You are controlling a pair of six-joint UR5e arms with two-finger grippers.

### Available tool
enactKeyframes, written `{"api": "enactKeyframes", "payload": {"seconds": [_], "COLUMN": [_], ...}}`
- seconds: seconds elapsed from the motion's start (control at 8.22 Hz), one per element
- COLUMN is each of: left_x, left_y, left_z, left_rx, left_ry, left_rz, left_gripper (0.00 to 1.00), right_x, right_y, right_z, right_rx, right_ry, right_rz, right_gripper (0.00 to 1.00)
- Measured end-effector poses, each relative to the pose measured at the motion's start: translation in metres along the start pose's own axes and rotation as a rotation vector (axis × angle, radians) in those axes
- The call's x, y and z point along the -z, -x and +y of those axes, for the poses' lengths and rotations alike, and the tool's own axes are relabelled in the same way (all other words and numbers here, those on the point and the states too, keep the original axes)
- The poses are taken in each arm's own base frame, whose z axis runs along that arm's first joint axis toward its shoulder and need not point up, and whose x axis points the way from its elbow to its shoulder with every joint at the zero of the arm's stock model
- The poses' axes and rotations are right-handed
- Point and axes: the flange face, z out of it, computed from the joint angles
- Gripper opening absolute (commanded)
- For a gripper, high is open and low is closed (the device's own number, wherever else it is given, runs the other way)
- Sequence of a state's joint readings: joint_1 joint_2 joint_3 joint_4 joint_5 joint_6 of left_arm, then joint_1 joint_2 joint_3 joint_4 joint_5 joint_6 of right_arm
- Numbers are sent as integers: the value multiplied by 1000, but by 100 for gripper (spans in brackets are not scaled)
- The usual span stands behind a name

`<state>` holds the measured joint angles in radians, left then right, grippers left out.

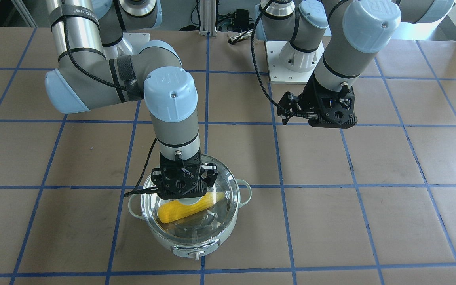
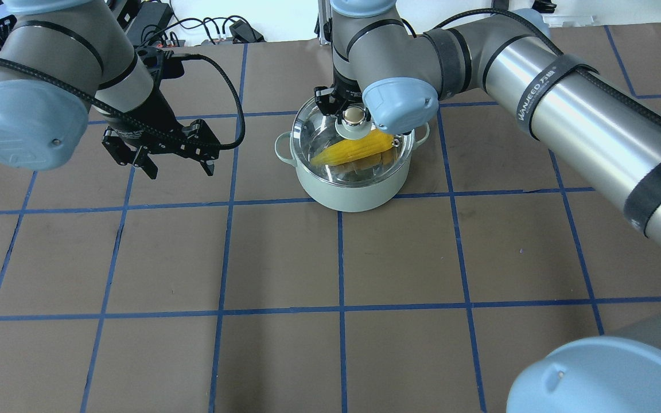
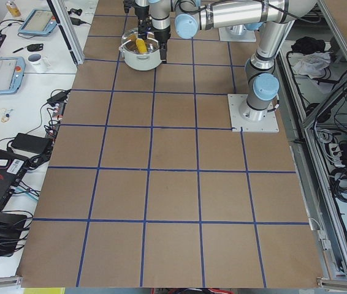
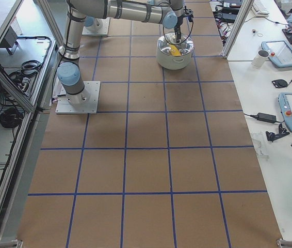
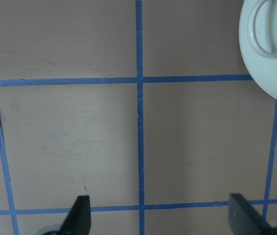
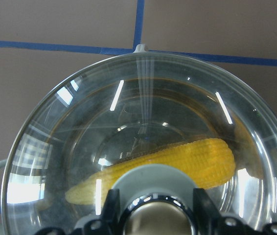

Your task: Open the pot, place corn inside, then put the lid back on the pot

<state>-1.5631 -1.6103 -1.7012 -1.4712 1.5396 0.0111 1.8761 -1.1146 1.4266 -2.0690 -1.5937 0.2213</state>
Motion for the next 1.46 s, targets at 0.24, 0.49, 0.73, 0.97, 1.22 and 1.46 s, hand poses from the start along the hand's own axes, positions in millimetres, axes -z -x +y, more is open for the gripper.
{"api": "enactKeyframes", "payload": {"seconds": [0.24,0.49,0.73,0.97,1.22,1.46], "left_x": [0,0,0,0,0,0], "left_y": [0,0,0,0,0,0], "left_z": [0,0,0,0,0,-2], "left_rx": [-1,-1,0,0,0,-1], "left_ry": [0,-1,0,1,0,-12], "left_rz": [-2,-2,-2,-1,-2,-3], "left_gripper": [100,100,100,100,100,100], "right_x": [4,33,88,135,163,176], "right_y": [-1,-19,-68,-133,-175,-188], "right_z": [-1,-1,14,48,81,101], "right_rx": [12,-8,-23,6,-5,-16], "right_ry": [-6,-22,27,80,144,196], "right_rz": [-5,-8,14,30,31,28], "right_gripper": [100,100,100,100,100,100]}}
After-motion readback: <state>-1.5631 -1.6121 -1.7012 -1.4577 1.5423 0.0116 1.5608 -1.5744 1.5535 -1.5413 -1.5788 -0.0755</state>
